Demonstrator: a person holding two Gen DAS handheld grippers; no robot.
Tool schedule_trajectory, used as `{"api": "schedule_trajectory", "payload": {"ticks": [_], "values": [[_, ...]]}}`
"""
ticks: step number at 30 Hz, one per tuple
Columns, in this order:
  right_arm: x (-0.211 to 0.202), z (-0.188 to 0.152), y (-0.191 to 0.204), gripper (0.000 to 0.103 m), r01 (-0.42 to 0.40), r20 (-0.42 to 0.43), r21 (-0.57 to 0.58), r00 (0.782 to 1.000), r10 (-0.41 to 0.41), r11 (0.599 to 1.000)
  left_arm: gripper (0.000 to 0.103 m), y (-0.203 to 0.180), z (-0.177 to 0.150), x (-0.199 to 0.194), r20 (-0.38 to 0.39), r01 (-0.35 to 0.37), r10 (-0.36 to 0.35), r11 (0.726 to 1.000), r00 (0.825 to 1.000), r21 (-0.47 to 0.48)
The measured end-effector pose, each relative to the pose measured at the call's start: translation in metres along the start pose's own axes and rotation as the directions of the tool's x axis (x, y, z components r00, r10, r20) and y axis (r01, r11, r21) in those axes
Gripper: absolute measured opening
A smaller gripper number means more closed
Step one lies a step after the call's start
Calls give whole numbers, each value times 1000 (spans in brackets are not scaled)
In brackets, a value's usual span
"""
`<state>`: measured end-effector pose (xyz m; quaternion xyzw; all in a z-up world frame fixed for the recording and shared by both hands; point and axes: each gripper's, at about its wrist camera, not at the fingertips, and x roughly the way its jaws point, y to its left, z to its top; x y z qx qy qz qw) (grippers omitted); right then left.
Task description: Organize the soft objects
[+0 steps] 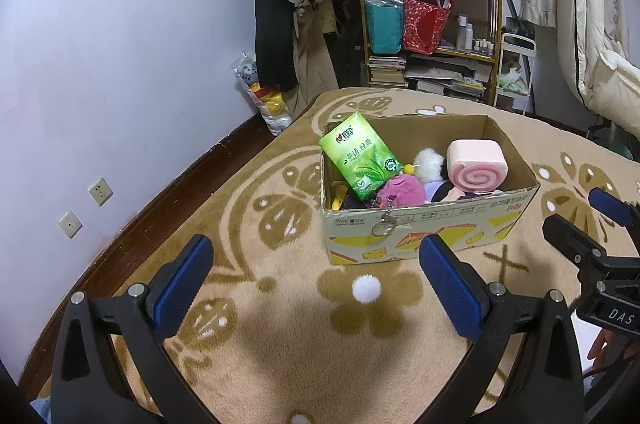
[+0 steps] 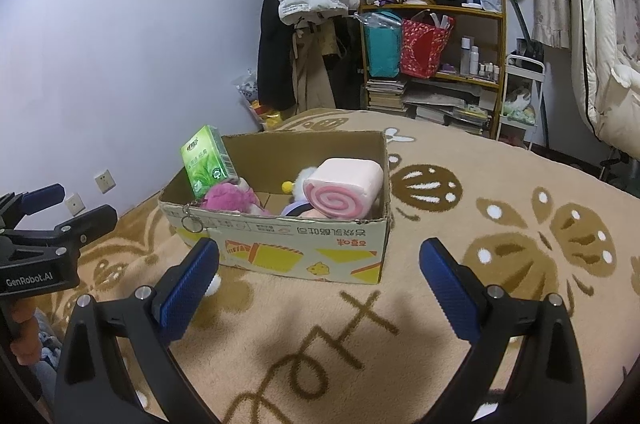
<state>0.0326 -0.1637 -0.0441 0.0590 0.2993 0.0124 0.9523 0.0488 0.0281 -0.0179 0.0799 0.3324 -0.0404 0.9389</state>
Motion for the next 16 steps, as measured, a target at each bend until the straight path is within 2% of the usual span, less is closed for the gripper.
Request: {"api": "schedule_trajectory", "payload": {"ticks": [16], "values": [[-2,1,2,103,11,12,-8,1000,-11,1000,102,-4,-2,2,-6,3,-3,1000,1000,23]]}}
